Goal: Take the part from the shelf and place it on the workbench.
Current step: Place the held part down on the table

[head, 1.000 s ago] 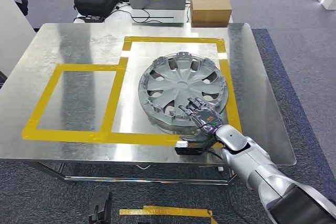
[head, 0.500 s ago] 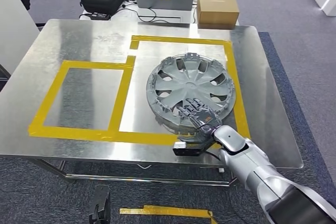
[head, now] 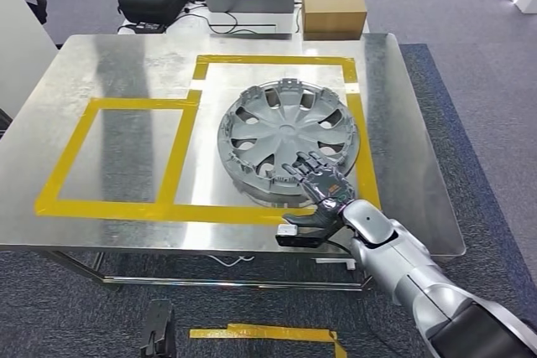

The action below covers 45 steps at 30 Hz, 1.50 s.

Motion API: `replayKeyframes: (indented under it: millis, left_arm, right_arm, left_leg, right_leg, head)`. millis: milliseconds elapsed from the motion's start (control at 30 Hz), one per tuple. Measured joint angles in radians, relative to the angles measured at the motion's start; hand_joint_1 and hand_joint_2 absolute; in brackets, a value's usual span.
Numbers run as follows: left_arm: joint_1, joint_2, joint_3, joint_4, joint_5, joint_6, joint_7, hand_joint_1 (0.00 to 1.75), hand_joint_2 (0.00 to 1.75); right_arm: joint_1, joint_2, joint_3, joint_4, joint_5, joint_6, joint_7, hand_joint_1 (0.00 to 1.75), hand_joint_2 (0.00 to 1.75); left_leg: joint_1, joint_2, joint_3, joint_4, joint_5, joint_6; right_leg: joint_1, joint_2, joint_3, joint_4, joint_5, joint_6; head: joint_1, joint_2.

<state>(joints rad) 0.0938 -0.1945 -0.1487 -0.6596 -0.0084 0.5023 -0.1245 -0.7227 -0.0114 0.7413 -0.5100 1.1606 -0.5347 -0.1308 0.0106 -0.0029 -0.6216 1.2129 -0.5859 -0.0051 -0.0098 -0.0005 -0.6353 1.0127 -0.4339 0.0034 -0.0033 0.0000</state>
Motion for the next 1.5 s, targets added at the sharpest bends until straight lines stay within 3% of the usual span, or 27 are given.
replayKeyframes:
  millis: [67, 100, 200, 233, 300, 367, 400, 433, 467, 500, 600, 667, 733, 767, 833, 900, 933, 967, 1033, 1100, 1133, 1167, 1233, 1300, 1400, 1433, 1500]
  left_arm:
    - [-0.001, -0.001, 0.004, 0.000, 0.001, -0.005, -0.001, 0.00, 0.00]
    - [-0.001, -0.002, 0.007, 0.000, 0.002, -0.006, -0.001, 0.00, 0.00]
    - [0.002, -0.006, 0.012, 0.000, 0.006, -0.008, -0.003, 0.00, 0.00]
    - [0.002, -0.007, 0.014, 0.000, 0.007, -0.009, -0.004, 0.00, 0.00]
    - [0.001, -0.011, 0.019, 0.000, 0.009, -0.011, -0.006, 0.00, 0.00]
    - [0.001, -0.013, 0.023, 0.000, 0.010, -0.014, -0.009, 0.00, 0.00]
    - [0.001, -0.013, 0.025, 0.001, 0.011, -0.015, -0.011, 0.00, 0.00]
    - [0.001, -0.014, 0.028, 0.001, 0.013, -0.018, -0.012, 0.00, 0.00]
    - [0.001, -0.015, 0.031, 0.001, 0.015, -0.020, -0.014, 0.00, 0.00]
    - [0.001, -0.015, 0.034, 0.001, 0.017, -0.023, -0.015, 0.00, 0.00]
    - [0.000, -0.019, 0.041, 0.001, 0.018, -0.026, -0.018, 0.00, 0.00]
    - [0.000, -0.022, 0.047, 0.001, 0.019, -0.026, -0.021, 0.00, 0.00]
    - [0.002, -0.024, 0.053, 0.004, 0.021, -0.027, -0.025, 0.00, 0.00]
    - [0.004, -0.025, 0.058, 0.005, 0.022, -0.027, -0.026, 0.00, 0.00]
    - [0.007, -0.026, 0.068, 0.007, 0.025, -0.027, -0.031, 0.00, 0.00]
    - [0.009, -0.027, 0.079, 0.008, 0.027, -0.027, -0.035, 0.00, 0.00]
    - [0.010, -0.027, 0.084, 0.008, 0.027, -0.027, -0.035, 0.00, 0.00]
    - [0.012, -0.027, 0.089, 0.008, 0.027, -0.027, -0.036, 0.00, 0.00]
    - [0.013, -0.028, 0.099, 0.008, 0.026, -0.027, -0.039, 0.00, 0.00]
    - [0.013, -0.031, 0.110, 0.008, 0.024, -0.025, -0.045, 0.00, 0.00]
    - [0.014, -0.033, 0.116, 0.008, 0.022, -0.025, -0.049, 0.00, 0.00]
    - [0.015, -0.035, 0.121, 0.008, 0.020, -0.025, -0.051, 0.00, 0.00]
    - [0.019, -0.039, 0.133, 0.008, 0.018, -0.024, -0.054, 0.00, 0.00]
    - [0.021, -0.044, 0.142, 0.008, 0.015, -0.024, -0.054, 0.00, 0.00]
    - [0.021, -0.050, 0.152, 0.008, 0.005, -0.023, -0.055, 0.00, 0.00]
    - [0.021, -0.052, 0.156, 0.008, 0.001, -0.021, -0.055, 0.00, 0.00]
    - [0.021, -0.056, 0.166, 0.008, -0.009, -0.013, -0.055, 0.00, 0.00]
  right_arm:
    - [0.001, 0.000, 0.000, -0.007, 0.002, -0.001, 0.001, 0.00, 0.00]
    - [0.001, 0.000, -0.001, -0.009, 0.003, -0.001, 0.002, 0.00, 0.00]
    - [0.005, 0.000, -0.004, -0.013, 0.005, -0.002, 0.003, 0.00, 0.00]
    - [0.006, -0.001, -0.005, -0.015, 0.005, -0.002, 0.005, 0.00, 0.00]
    - [0.008, -0.001, -0.008, -0.017, 0.007, -0.003, 0.011, 0.00, 0.00]
    - [0.013, -0.001, -0.012, -0.019, 0.009, -0.007, 0.017, 0.00, 0.00]
    - [0.017, -0.001, -0.014, -0.019, 0.011, -0.009, 0.019, 0.00, 0.00]
    - [0.022, -0.001, -0.015, -0.020, 0.013, -0.011, 0.020, 0.00, 0.00]
    - [0.026, -0.001, -0.015, -0.021, 0.015, -0.012, 0.021, 0.00, 0.00]
    - [0.029, -0.001, -0.016, -0.024, 0.017, -0.015, 0.025, 0.00, 0.00]
    - [0.033, -0.001, -0.024, -0.044, 0.019, -0.039, 0.044, 0.00, 0.00]
    - [0.048, -0.004, -0.037, -0.068, 0.009, -0.067, 0.055, 0.00, 0.00]
    - [0.086, -0.011, -0.060, -0.103, -0.013, -0.095, 0.053, 0.00, 0.00]
    - [0.112, -0.016, -0.076, -0.128, -0.024, -0.108, 0.050, 0.00, 0.00]
    - [0.177, -0.029, -0.118, -0.192, -0.036, -0.135, 0.047, 0.00, 0.00]
    - [0.258, -0.041, -0.178, -0.270, -0.024, -0.150, 0.037, 0.00, 0.00]
    - [0.303, -0.046, -0.216, -0.314, -0.010, -0.153, 0.028, 0.00, 0.00]
    - [0.346, -0.049, -0.256, -0.359, 0.007, -0.154, 0.016, 0.00, 0.00]
    - [0.429, -0.050, -0.344, -0.458, 0.050, -0.155, -0.015, 0.00, 0.00]
    - [0.507, -0.040, -0.444, -0.565, 0.096, -0.157, -0.059, 0.00, 0.00]
    - [0.545, -0.029, -0.499, -0.617, 0.111, -0.158, -0.087, 0.00, 0.00]
    - [0.580, -0.014, -0.556, -0.665, 0.119, -0.159, -0.118, 0.00, 0.00]
    - [0.640, 0.021, -0.666, -0.742, 0.121, -0.160, -0.177, 0.00, 0.00]
    - [0.683, 0.054, -0.760, -0.796, 0.114, -0.161, -0.223, 0.00, 0.00]
    - [0.712, 0.112, -0.896, -0.828, 0.084, -0.161, -0.304, 0.00, 0.00]
    - [0.717, 0.136, -0.951, -0.828, 0.066, -0.161, -0.335, 0.00, 0.00]
    - [0.721, 0.186, -1.066, -0.814, 0.024, -0.161, -0.394, 0.00, 0.00]
  left_leg:
    - [-0.003, 0.000, 0.078, -0.135, 0.044, 0.010]
    - [-0.005, -0.001, 0.098, -0.174, 0.053, 0.013]
    - [-0.009, -0.001, 0.099, -0.195, 0.069, 0.024]
    - [-0.009, 0.000, 0.093, -0.197, 0.078, 0.030]
    - [-0.006, 0.004, 0.076, -0.202, 0.098, 0.042]
    - [-0.006, 0.006, 0.052, -0.201, 0.116, 0.049]
    - [-0.007, 0.007, 0.040, -0.200, 0.125, 0.049]
    - [-0.007, 0.007, 0.027, -0.199, 0.134, 0.048]
    - [-0.007, 0.007, 0.015, -0.198, 0.142, 0.047]
    - [-0.007, 0.007, 0.005, -0.197, 0.150, 0.045]
    - [-0.010, 0.007, -0.018, -0.193, 0.171, 0.032]
    - [-0.011, 0.007, -0.023, -0.194, 0.187, 0.020]
    - [-0.009, 0.006, -0.029, -0.194, 0.190, 0.009]
    - [-0.008, 0.005, -0.036, -0.181, 0.169, 0.003]
    - [-0.006, 0.005, -0.059, -0.100, 0.075, -0.006]
    - [-0.005, 0.005, -0.076, 0.024, -0.011, -0.012]
    - [-0.005, 0.005, -0.071, 0.064, -0.020, -0.013]
    - [-0.005, 0.005, -0.055, 0.074, -0.009, -0.012]
    - [-0.006, 0.004, 0.025, -0.006, 0.039, -0.005]
    - [-0.010, 0.000, 0.122, -0.144, 0.047, 0.007]
    - [-0.012, -0.001, 0.150, -0.191, 0.039, 0.013]
    - [-0.014, -0.002, 0.163, -0.217, 0.032, 0.018]
    - [-0.016, 0.000, 0.154, -0.227, 0.044, 0.031]
    - [-0.015, 0.005, 0.135, -0.233, 0.067, 0.047]
    - [-0.016, 0.010, 0.093, -0.232, 0.103, 0.058]
    - [-0.017, 0.011, 0.076, -0.231, 0.116, 0.057]
    - [-0.018, 0.011, 0.040, -0.227, 0.140, 0.054]
  right_leg:
    - [0.003, 0.001, -0.007, 0.002, 0.009, 0.007]
    - [0.004, 0.001, -0.010, 0.003, 0.014, 0.012]
    - [0.002, -0.001, -0.018, 0.001, 0.030, 0.031]
    - [0.000, 0.000, -0.024, 0.005, 0.023, 0.036]
    - [-0.002, 0.000, -0.052, 0.063, -0.038, 0.044]
    - [-0.002, 0.000, -0.088, 0.189, -0.129, 0.050]
    - [-0.002, 0.000, -0.098, 0.244, -0.155, 0.053]
    - [-0.002, 0.000, -0.096, 0.274, -0.162, 0.054]
    - [-0.002, 0.000, -0.076, 0.268, -0.150, 0.054]
    - [-0.002, 0.000, -0.037, 0.226, -0.126, 0.053]
    - [0.000, 0.000, 0.108, 0.026, -0.097, 0.044]
    - [0.005, 0.002, 0.138, -0.024, -0.101, 0.035]
    - [0.005, -0.001, 0.124, -0.030, -0.086, 0.018]
    - [0.004, -0.003, 0.117, -0.033, -0.076, 0.008]
    - [0.002, -0.006, 0.098, -0.036, -0.054, -0.005]
    - [0.005, -0.010, 0.074, -0.034, -0.034, -0.009]
    - [0.006, -0.012, 0.060, -0.033, -0.026, -0.009]
    - [0.007, -0.013, 0.046, -0.030, -0.018, -0.008]
    - [0.009, -0.014, 0.021, -0.021, -0.003, -0.005]
    - [0.012, -0.014, 0.004, -0.012, 0.008, 0.003]
    - [0.012, -0.015, 0.000, -0.010, 0.015, 0.008]
    - [0.012, -0.016, -0.003, -0.010, 0.023, 0.014]
    - [0.009, -0.015, -0.007, -0.012, 0.033, 0.025]
    - [0.006, -0.009, -0.026, 0.022, -0.018, 0.035]
    - [0.001, -0.003, -0.069, 0.194, -0.160, 0.046]
    - [-0.001, -0.003, -0.072, 0.246, -0.174, 0.049]
    - [-0.004, -0.003, -0.037, 0.263, -0.136, 0.052]
  head:
    - [0.000, 0.000]
    - [0.001, 0.000]
    - [0.002, 0.000]
    - [0.002, 0.000]
    - [0.004, 0.000]
    - [0.005, 0.000]
    - [0.005, 0.000]
    - [0.005, 0.000]
    - [0.005, 0.000]
    - [0.005, 0.000]
    - [0.005, 0.000]
    - [0.006, 0.000]
    - [0.006, 0.000]
    - [0.005, 0.000]
    - [0.001, 0.000]
    - [-0.002, 0.000]
    - [-0.001, 0.000]
    - [-0.001, 0.000]
    - [-0.002, 0.000]
    - [-0.001, 0.000]
    - [-0.001, 0.000]
    - [-0.001, 0.000]
    - [-0.001, 0.000]
    - [0.001, 0.000]
    - [0.004, 0.000]
    - [0.004, 0.000]
    - [0.004, 0.000]
